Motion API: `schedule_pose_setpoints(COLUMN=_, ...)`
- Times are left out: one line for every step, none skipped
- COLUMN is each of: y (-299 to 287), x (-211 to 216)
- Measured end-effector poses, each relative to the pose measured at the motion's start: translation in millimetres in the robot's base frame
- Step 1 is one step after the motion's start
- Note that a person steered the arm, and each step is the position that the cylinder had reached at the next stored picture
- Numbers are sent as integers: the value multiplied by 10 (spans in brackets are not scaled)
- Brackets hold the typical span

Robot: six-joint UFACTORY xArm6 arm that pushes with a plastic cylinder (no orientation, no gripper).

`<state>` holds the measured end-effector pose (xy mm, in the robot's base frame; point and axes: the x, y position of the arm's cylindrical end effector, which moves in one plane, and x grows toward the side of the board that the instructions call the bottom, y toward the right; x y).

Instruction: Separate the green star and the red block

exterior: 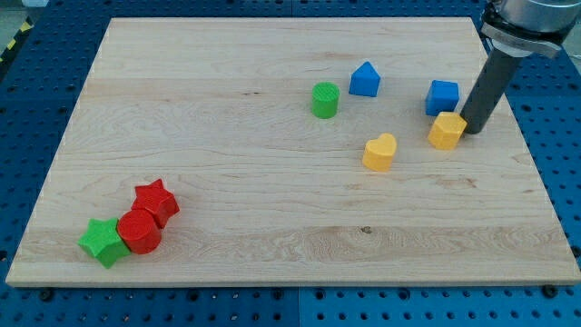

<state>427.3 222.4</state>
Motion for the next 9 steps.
schedule_pose_setpoints(y=-108, x=19)
schedule_pose_setpoints(y=3, x=19)
schedule_pose_setpoints(y=519, x=165)
schedule_pose_setpoints(y=589, x=841)
schedule_pose_setpoints(y=414, x=1517)
schedule_pose_setpoints(y=55, x=1901)
schedule_pose_setpoints(y=-199, x=1912)
schedule_pose_setpoints(y=-809, x=1917)
schedule_pose_setpoints(y=-1431, x=1912)
